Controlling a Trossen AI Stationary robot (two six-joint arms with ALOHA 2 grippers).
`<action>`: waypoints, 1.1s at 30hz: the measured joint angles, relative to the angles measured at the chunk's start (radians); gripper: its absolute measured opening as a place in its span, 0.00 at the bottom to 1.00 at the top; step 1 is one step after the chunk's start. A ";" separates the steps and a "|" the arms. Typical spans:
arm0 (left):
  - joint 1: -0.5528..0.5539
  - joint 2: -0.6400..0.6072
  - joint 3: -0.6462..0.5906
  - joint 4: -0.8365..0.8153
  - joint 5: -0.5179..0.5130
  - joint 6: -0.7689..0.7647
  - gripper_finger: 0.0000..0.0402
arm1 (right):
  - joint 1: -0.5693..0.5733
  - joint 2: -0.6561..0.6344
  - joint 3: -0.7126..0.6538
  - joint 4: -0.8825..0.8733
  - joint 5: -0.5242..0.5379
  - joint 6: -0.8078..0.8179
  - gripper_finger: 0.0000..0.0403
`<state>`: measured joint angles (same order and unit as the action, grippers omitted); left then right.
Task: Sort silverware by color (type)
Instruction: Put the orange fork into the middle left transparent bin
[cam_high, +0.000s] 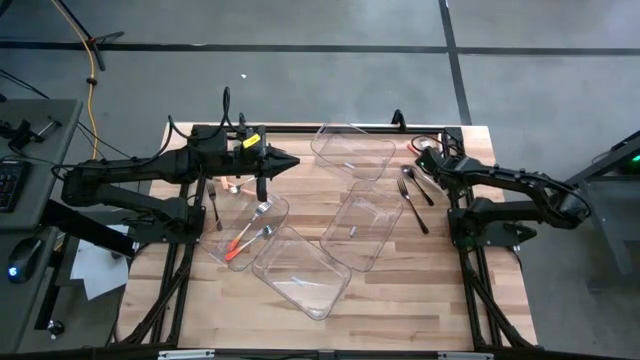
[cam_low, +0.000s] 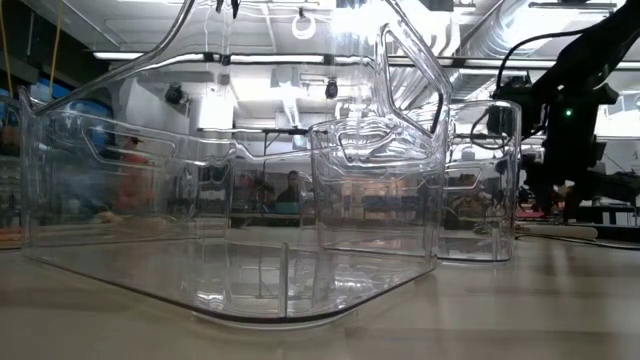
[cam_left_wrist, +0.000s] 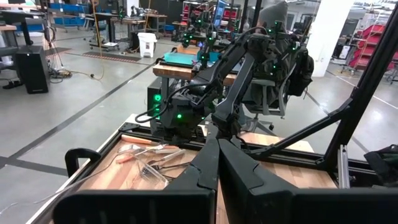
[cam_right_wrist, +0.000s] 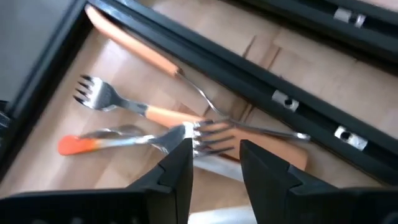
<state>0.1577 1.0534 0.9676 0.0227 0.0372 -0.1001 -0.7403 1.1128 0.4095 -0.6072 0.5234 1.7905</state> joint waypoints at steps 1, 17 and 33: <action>0.000 0.000 0.000 0.000 0.000 0.000 0.00 | 0.000 0.012 0.000 0.007 -0.013 0.000 0.28; 0.000 0.000 0.000 0.000 0.001 -0.019 0.00 | 0.001 0.051 0.002 0.023 0.003 0.042 0.28; 0.000 0.000 0.000 -0.001 0.002 -0.027 0.00 | 0.001 0.017 0.000 0.025 0.047 -0.002 0.02</action>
<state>0.1577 1.0534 0.9676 0.0221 0.0387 -0.1276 -0.7391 1.1293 0.4095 -0.5819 0.5709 1.7889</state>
